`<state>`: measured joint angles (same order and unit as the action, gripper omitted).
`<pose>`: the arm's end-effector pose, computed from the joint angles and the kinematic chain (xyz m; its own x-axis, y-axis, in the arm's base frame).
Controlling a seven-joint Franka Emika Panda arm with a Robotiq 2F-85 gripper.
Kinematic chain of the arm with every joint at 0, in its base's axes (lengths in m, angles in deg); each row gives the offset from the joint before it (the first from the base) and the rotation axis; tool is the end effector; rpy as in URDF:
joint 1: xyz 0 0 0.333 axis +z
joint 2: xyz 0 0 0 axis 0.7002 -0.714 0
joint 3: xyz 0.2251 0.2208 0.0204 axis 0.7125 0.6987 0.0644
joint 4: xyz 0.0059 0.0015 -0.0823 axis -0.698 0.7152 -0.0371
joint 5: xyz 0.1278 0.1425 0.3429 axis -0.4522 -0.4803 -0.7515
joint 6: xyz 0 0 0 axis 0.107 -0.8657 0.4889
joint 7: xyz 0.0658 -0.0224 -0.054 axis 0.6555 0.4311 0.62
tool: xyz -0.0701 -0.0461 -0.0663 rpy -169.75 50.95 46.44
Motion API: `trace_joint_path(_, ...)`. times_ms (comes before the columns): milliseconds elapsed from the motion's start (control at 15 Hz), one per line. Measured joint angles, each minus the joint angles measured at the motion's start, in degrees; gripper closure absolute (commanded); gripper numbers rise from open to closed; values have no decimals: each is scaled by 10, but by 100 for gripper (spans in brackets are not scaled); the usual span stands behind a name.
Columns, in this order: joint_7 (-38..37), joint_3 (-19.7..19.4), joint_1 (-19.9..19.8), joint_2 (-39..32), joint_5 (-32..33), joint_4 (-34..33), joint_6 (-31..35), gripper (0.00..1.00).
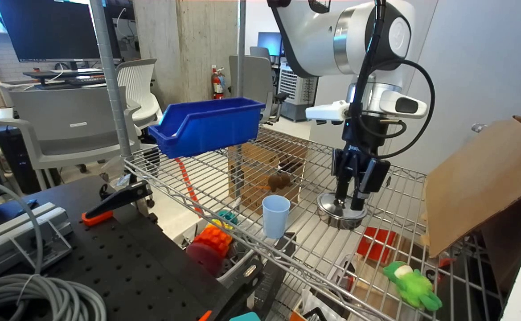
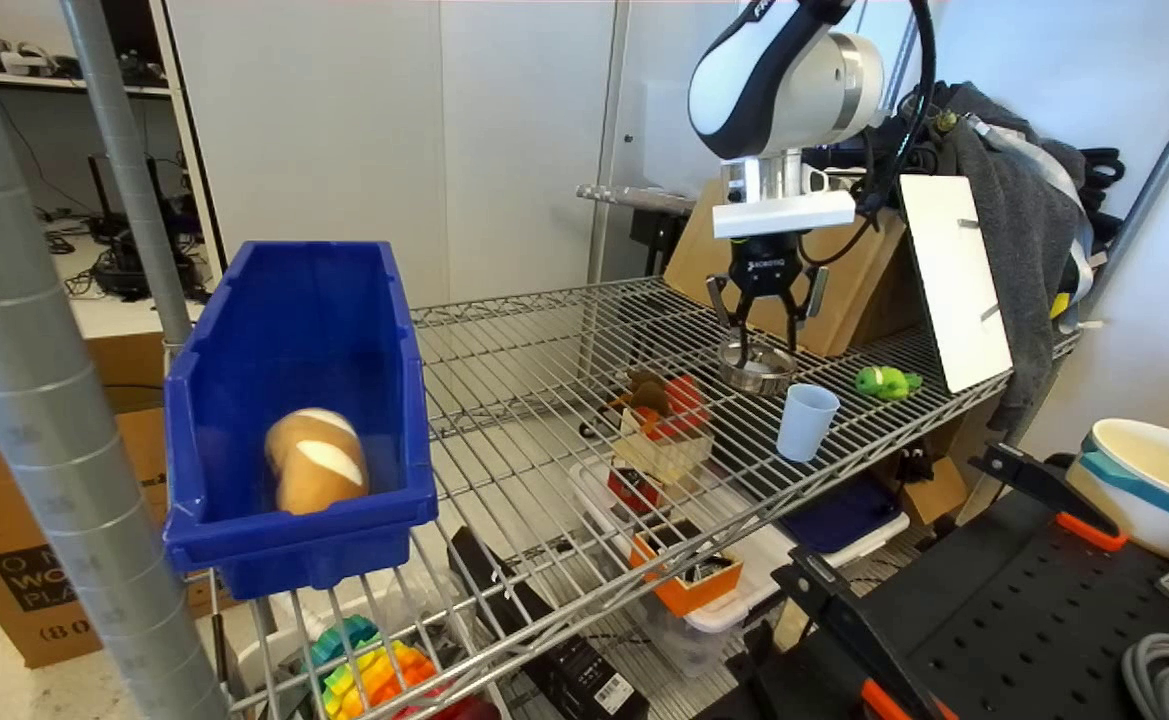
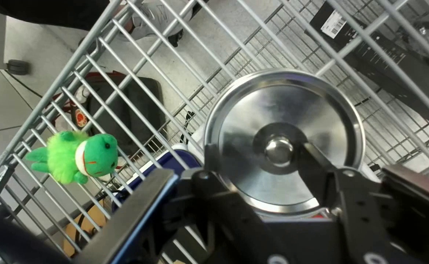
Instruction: Put the lid on the pot
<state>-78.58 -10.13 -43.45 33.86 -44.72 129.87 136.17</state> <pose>0.6726 -0.1140 0.1186 0.7524 -0.6470 -0.1234 -0.6011 -0.7511 0.2730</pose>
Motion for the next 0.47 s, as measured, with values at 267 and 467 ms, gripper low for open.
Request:
trace_joint_path(267,16,25,6,39,-2,9,-22,0)
trace_joint_path(467,22,35,15,85,-2,34,-24,0)
